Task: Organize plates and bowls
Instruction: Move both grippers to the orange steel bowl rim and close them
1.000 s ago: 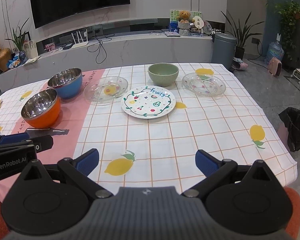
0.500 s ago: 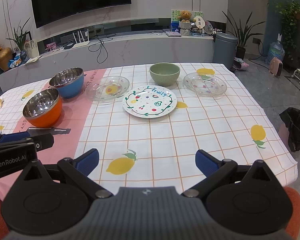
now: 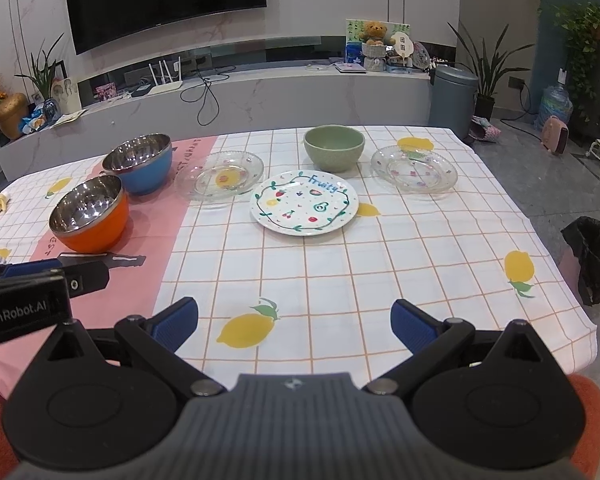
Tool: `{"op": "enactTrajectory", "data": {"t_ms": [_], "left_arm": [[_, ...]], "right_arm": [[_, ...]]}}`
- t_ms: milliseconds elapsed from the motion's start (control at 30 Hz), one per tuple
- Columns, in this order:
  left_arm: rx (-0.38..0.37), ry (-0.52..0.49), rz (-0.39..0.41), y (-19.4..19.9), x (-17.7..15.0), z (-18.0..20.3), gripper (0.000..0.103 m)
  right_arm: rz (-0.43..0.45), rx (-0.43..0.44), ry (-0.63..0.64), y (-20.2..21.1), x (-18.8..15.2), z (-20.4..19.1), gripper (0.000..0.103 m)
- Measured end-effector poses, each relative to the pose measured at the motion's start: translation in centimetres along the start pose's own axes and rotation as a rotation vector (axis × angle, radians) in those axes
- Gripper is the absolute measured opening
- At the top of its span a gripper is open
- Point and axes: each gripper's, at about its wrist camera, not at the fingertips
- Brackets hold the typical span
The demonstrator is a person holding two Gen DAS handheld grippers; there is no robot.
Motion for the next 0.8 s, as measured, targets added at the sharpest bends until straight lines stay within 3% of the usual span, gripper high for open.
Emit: {"op": "enactTrajectory", "data": {"t_ms": [100,233,300,400,500,800], "left_arm": [[0.022,0.037,0.05,-0.2,0.4,-1.3,0.056],[0.008,0.177,0.082,-0.8,1.2,-4.1,0.041],[0.0,0.233,0.135,-0.8,1.5,-5.2,0.041],[0.022,0.243,0.187,-0.7,2.0,-6.0,0.041],[0.05,0.196,0.167,-1.4,2.7,-6.3,0.04],[0.089,0.361,0.088,-4.7,4.6,-11.7,0.043]], "right_arm": [[0.044,0.027,0.009,-0.2,0.3,-0.5,0.099],[0.059,0.062,0.045,-1.2,1.6,-1.9,0.083],[0.058,0.091,0.054,-2.0,2.4,-2.7,0.081],[0.053,0.125,0.094,-3.3,3.6,-4.3,0.068],[0.047,0.154,0.119,-4.7,4.7,-5.9,0.066],[0.009,0.212,0.095,-9.8,7.5,-9.1,0.066]]}}
Point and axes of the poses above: each gripper's, at about its wrist camera, not at the fingertips, and y roughly against the way its jaws point, z to its right, x to its top, and after that the axes turned 9 degrees about x, right-handed
